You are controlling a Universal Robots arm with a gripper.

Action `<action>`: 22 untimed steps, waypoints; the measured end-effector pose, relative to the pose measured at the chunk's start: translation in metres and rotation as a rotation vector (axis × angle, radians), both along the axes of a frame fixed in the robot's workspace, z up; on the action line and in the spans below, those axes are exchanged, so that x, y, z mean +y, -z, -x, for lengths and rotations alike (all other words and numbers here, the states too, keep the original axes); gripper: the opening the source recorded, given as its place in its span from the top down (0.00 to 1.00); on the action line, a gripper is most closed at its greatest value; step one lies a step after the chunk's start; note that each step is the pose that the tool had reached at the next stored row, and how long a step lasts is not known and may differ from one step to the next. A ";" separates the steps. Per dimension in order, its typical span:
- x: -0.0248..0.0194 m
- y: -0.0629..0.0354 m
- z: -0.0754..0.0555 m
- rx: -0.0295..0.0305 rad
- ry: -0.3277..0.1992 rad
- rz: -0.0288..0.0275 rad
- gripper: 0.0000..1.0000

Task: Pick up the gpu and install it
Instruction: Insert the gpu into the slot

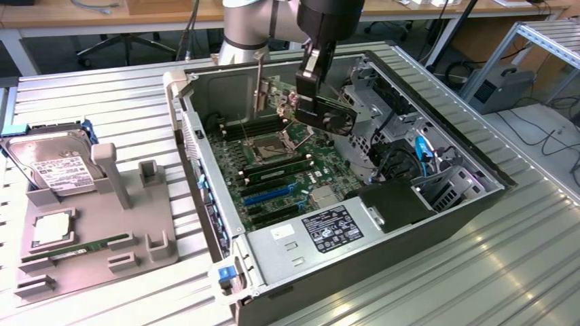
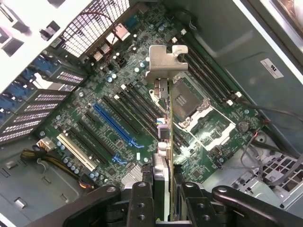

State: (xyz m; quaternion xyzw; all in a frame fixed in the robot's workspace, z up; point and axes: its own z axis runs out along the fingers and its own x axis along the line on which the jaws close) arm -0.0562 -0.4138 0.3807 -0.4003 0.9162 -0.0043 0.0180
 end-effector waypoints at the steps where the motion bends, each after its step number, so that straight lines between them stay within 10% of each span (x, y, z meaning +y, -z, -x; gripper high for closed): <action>1: 0.0000 0.0000 0.000 0.0000 -0.007 0.0000 0.73; 22: 0.0000 0.0002 0.000 -0.0001 -0.183 0.0000 0.73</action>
